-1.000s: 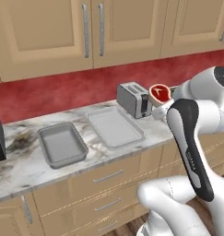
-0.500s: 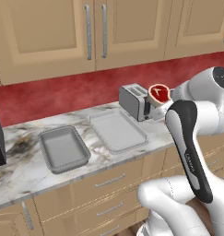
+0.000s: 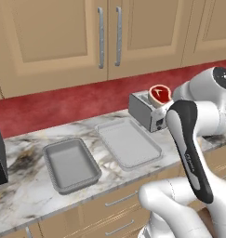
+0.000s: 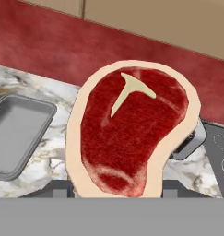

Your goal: Place one broccoli and one steak in each tupperware on the nearby counter, to pack two identical lunches.

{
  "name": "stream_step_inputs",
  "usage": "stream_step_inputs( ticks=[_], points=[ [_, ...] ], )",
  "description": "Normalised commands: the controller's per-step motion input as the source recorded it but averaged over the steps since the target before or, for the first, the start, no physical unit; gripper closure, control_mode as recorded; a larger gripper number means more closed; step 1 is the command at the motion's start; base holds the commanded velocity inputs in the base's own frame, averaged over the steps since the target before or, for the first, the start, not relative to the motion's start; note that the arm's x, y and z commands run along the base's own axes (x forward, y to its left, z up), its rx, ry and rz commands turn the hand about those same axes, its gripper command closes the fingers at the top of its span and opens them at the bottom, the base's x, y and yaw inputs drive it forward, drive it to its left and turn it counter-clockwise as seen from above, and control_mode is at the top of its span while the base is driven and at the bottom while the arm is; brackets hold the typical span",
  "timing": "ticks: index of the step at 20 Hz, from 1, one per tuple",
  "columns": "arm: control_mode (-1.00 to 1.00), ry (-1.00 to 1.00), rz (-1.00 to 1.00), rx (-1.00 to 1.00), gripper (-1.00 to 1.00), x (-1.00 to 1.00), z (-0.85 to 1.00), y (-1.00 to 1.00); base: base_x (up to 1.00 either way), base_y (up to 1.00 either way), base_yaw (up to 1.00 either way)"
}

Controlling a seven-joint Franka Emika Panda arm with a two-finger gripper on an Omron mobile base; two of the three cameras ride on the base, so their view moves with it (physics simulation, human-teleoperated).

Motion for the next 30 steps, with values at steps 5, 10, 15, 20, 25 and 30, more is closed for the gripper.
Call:
stream_step_inputs(
  ticks=[5, 10, 15, 20, 25, 30],
  points=[
    [-1.0, 0.07, 0.0, 0.0, 1.0, 0.11, -0.96, -0.06, 0.0, 0.0, 0.0],
    [-1.0, 0.09, 0.0, 0.0, 1.0, 0.21, -1.0, -0.07, 0.0, 0.0, 0.0],
    [-1.0, 0.12, 0.0, 0.0, 1.0, 0.55, -0.95, 0.0, 0.0, 0.0, 0.0],
    [-1.0, 0.16, 0.0, 0.0, 1.0, 0.71, -0.81, 0.01, 0.0, 0.0, 0.0],
    [-1.0, 0.18, 0.0, 0.0, 1.0, 0.73, -0.64, 0.01, 0.0, 0.0, 0.0],
    [-1.0, 0.12, 0.0, 0.0, 1.0, 0.71, -0.51, 0.11, 0.0, 0.0, 0.0]
  ],
)
